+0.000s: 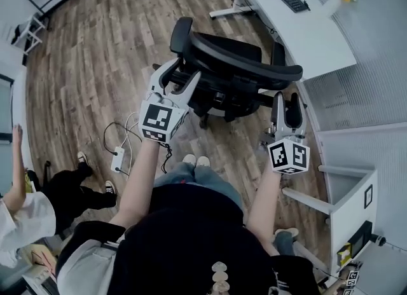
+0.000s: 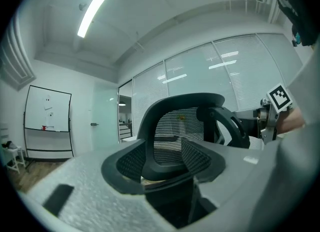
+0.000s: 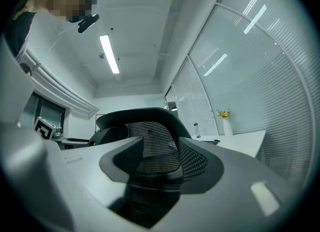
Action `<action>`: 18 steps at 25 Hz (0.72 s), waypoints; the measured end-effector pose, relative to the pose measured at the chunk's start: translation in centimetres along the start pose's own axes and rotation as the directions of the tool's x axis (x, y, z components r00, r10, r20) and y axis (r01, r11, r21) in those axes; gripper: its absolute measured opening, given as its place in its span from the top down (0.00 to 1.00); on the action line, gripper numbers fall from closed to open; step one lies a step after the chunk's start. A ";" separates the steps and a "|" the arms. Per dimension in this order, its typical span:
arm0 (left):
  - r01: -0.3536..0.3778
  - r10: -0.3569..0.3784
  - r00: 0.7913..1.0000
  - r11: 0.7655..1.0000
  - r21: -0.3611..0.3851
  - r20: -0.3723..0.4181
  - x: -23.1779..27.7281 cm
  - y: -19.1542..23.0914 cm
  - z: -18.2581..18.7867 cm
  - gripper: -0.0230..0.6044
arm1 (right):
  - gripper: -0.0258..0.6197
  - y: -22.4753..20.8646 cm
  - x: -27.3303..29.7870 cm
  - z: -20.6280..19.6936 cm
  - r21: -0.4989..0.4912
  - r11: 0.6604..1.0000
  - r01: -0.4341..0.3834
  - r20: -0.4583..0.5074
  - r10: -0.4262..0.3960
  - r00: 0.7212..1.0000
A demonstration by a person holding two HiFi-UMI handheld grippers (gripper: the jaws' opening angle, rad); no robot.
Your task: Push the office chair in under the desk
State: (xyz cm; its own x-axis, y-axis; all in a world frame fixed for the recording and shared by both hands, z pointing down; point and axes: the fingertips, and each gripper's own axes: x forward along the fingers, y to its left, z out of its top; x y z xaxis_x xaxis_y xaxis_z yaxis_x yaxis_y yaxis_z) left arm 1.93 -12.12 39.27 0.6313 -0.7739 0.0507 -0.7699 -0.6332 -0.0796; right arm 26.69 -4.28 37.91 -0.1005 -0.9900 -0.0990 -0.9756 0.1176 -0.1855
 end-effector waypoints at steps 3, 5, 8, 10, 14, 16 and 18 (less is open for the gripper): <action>0.035 -0.034 0.999 0.999 0.034 -0.028 -0.1 -0.4 -0.1 0.61 | 0.63 0.2 0.0 -0.3 -0.060 0.995 -0.078 -0.066 0.074 0.995; 0.083 -0.079 0.995 0.994 0.072 -0.064 -0.2 -0.7 -0.2 0.60 | 0.63 0.7 0.1 -0.6 -0.127 0.978 -0.167 -0.133 0.150 0.980; 0.196 -0.174 0.973 0.971 0.138 -0.153 -0.3 -1.6 -0.6 0.56 | 0.63 1.6 -0.2 -1.6 -0.255 0.908 -0.332 -0.285 0.257 0.923; 0.269 -0.220 0.948 0.940 0.210 -0.229 -0.5 -2.1 -0.9 0.54 | 0.63 2.3 -0.7 -2.7 -0.334 0.831 -0.445 -0.405 0.300 0.864; 0.418 -0.277 0.880 0.837 0.354 -0.384 -0.5 -3.4 -2.5 0.53 | 0.62 2.7 -1.4 -4.7 -0.432 0.650 -0.625 -0.605 0.305 0.735; 0.496 -0.285 0.834 0.761 0.418 -0.472 -0.6 -4.4 -3.8 0.54 | 0.61 2.6 -1.5 -6.1 -0.455 0.555 -0.696 -0.688 0.277 0.671; 0.568 -0.257 0.785 0.663 0.488 -0.563 -0.7 -5.0 -5.3 0.57 | 0.61 2.4 -1.4 -7.5 -0.466 0.460 -0.756 -0.756 0.236 0.610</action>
State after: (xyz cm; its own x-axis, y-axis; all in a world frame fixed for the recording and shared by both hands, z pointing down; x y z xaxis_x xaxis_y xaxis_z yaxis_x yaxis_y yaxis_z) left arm 4.86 -8.51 44.94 0.6408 -0.4511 0.6211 -0.1062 -0.8535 -0.5102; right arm 22.99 -3.20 44.97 -0.4392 -0.6351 0.6354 -0.4634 0.7661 0.4454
